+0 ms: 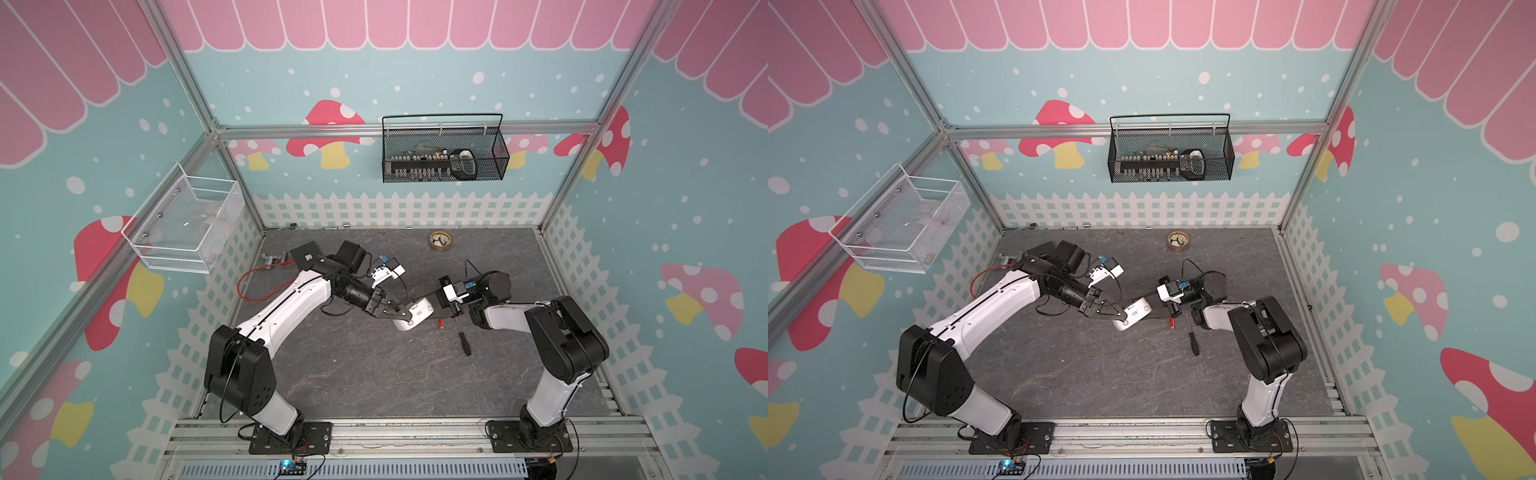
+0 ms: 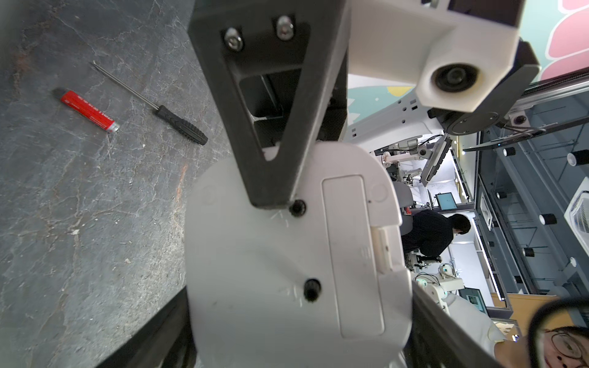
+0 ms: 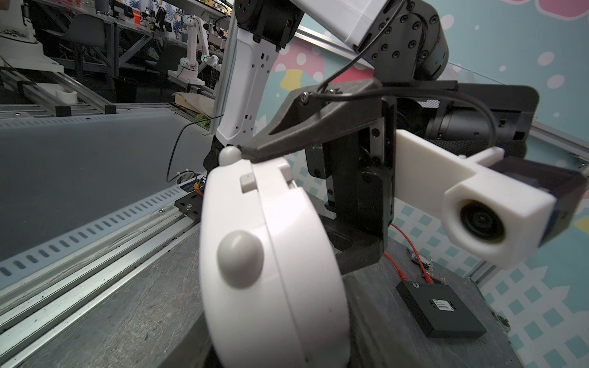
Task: Remove the battery from the alarm
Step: Adjust the alarm at the center of the board.
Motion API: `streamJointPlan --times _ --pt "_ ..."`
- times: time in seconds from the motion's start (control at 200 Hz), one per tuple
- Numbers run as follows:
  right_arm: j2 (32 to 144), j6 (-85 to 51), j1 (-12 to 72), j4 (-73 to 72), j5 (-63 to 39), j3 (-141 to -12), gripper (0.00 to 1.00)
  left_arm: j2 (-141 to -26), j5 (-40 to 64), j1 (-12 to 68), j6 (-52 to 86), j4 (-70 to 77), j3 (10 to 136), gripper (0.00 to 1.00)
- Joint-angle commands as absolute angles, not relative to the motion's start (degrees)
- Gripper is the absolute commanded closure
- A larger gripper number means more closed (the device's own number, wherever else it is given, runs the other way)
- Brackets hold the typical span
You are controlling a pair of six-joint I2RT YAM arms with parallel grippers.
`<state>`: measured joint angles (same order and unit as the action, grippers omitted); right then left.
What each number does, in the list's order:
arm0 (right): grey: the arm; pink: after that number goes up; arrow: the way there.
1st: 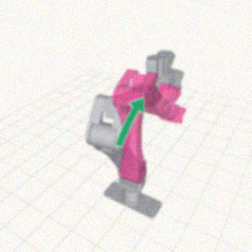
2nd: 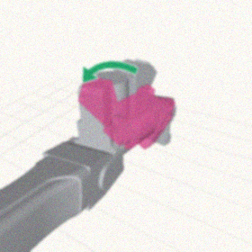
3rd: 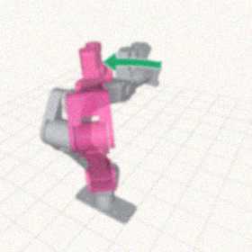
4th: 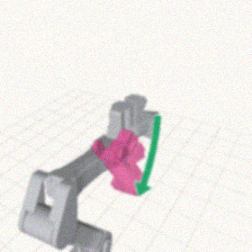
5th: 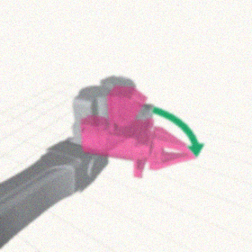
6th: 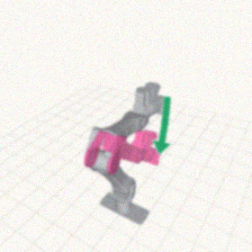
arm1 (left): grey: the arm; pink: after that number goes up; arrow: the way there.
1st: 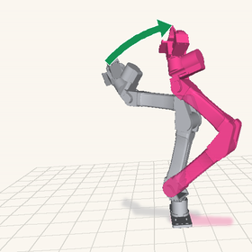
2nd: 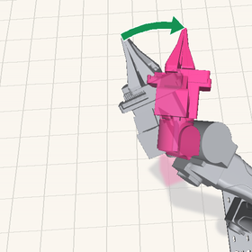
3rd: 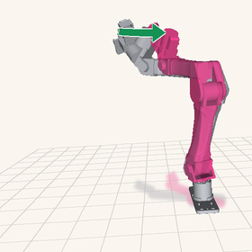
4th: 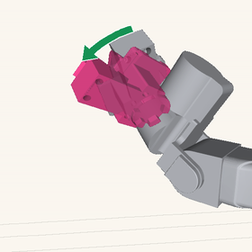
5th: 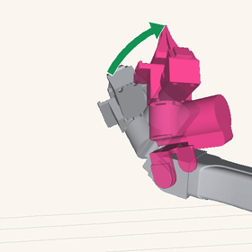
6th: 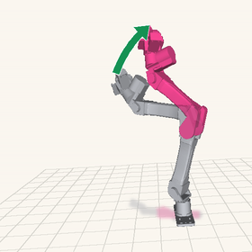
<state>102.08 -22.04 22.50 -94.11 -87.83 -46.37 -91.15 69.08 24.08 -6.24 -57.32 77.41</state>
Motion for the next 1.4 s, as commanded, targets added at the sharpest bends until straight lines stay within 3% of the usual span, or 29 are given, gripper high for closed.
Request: streamJointPlan --times 0.0,0.175,0.27,0.465,0.6,0.74,0.785,1.045,1.181,1.391 --pt "98.9 -29.4 24.8 -107.2 -85.8 -45.1 0.85 -90.9 64.3 22.2 -7.3 -48.9 76.6 0.51" --pt "96.4 -41.1 24.6 -107.2 -81.1 -43.2 1.00 -89.1 62.8 20.4 -5.8 -45.9 74.5 0.44" --pt "95.2 -49.1 24.1 -107.2 -78.3 -42.6 1.00 -87.1 62.7 19.3 -4.7 -43.4 72.7 0.35" --pt "92.5 -59.5 23.0 -107.1 -74.6 -40.4 1.00 -82.8 61.7 16.1 -1.6 -37.7 69.4 0.01" --pt "91.3 -64.0 21.9 -98.5 -72.6 -40.5 1.00 -79.6 59.8 13.2 1.4 -32.6 66.6 0.01" --pt "86.4 -37.6 24.5 -48.8 -63.3 -44.9 1.00 -76.3 56.7 10.8 6.5 -24.1 61.8 0.01" --pt "86.7 -34.5 24.9 -40.1 -60.0 -46.8 1.00 -75.7 56.4 10.0 7.7 -22.2 60.7 0.01" --pt "93.8 -49.1 25.3 -28.3 -47.7 -52.9 1.00 -70.7 42.2 7.2 13.8 -17.0 57.5 0.01" --pt "95.7 -59.1 27.8 -33.2 -39.4 -49.8 1.00 -67.3 35.1 7.2 16.9 -14.3 54.8 0.01" --pt "100.7 -67.5 32.4 -38.5 -29.8 -45.9 1.00 -65.2 34.9 7.1 17.1 -12.8 52.7 0.01"
